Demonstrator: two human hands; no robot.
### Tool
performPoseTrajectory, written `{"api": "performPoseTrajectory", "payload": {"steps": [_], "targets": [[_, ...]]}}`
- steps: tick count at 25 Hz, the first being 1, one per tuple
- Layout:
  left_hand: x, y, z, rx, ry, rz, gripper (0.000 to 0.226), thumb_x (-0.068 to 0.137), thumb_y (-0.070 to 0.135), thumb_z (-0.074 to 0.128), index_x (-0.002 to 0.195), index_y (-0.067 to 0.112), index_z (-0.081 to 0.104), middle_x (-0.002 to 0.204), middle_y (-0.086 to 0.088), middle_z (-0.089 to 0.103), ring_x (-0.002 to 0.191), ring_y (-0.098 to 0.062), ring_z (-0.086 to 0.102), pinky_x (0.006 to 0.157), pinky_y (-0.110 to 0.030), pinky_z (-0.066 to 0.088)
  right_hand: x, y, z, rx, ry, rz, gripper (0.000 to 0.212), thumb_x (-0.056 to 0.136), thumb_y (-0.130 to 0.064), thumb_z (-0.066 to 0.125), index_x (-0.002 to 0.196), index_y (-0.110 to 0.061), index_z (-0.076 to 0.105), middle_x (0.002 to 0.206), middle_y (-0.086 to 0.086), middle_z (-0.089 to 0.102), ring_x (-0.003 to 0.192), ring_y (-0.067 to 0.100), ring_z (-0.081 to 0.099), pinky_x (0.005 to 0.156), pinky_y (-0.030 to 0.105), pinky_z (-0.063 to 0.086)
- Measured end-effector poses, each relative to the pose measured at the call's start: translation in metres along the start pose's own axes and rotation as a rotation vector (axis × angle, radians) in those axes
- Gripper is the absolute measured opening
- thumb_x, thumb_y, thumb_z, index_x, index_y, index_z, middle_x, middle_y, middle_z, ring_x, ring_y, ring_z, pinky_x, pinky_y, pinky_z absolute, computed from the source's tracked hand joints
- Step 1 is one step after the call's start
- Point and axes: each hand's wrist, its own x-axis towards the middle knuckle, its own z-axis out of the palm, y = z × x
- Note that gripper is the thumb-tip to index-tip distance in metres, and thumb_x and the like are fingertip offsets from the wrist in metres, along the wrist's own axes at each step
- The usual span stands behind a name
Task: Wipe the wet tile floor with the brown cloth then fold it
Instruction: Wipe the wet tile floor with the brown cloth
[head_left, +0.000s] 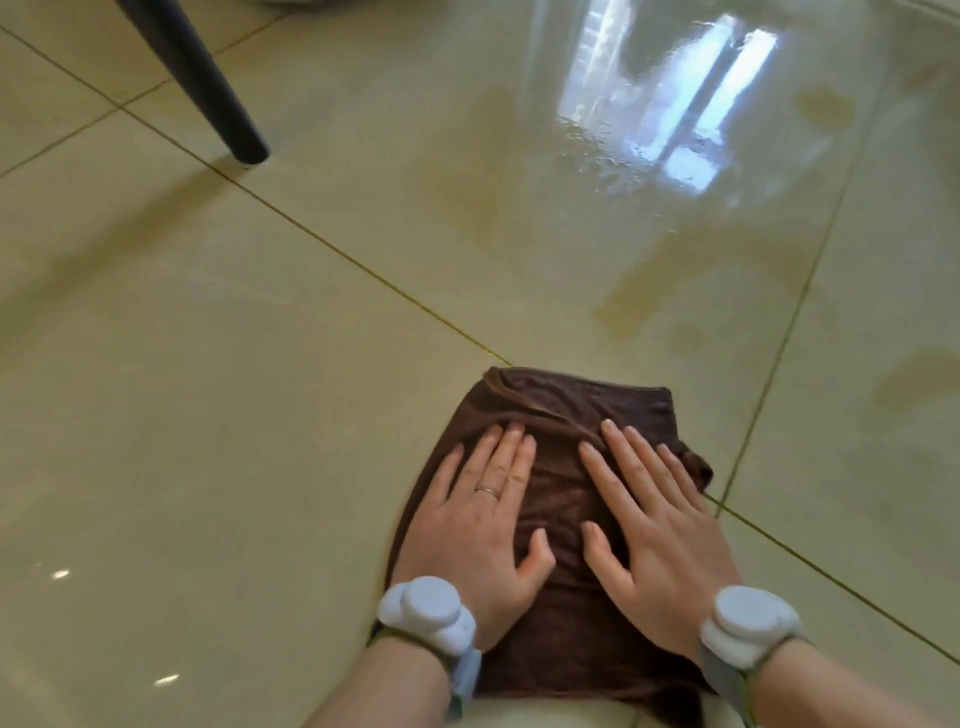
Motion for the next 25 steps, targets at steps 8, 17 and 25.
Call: {"api": "performPoseTrajectory", "payload": {"steps": [8,17,25], "targets": [[0.13,0.002,-0.002,0.084,0.078,-0.004,0.079,0.09,0.054,0.034,0.159,0.017,0.031,0.166,0.0,0.029,0.152,-0.018,0.027,0.124,-0.039,0.017,0.11,0.078,-0.011,-0.021,0.086,0.06,0.071,0.097,-0.056,0.03,0.163,-0.03,0.026,0.172,0.0,0.018,0.16,0.018,0.013,0.13,0.039,0.008],[0.212,0.01,-0.003,0.108,0.083,-0.059,0.081,0.091,0.054,0.014,0.162,0.017,0.015,0.17,0.0,0.014,0.156,-0.015,0.012,0.127,-0.039,0.007,0.188,0.117,-0.021,-0.021,0.108,0.146,0.074,0.094,-0.057,0.024,0.164,-0.033,0.022,0.173,-0.001,0.016,0.159,0.018,0.011,0.129,0.034,0.0],[0.096,0.087,0.017,0.059,0.048,0.096,0.079,0.09,0.051,0.037,0.158,0.011,0.031,0.166,-0.006,0.029,0.153,-0.021,0.027,0.124,-0.044,0.02,0.008,0.118,-0.011,0.012,0.081,0.126,0.07,0.099,-0.05,0.037,0.163,-0.022,0.03,0.172,0.005,0.02,0.159,0.023,0.015,0.129,0.045,0.015]]}}
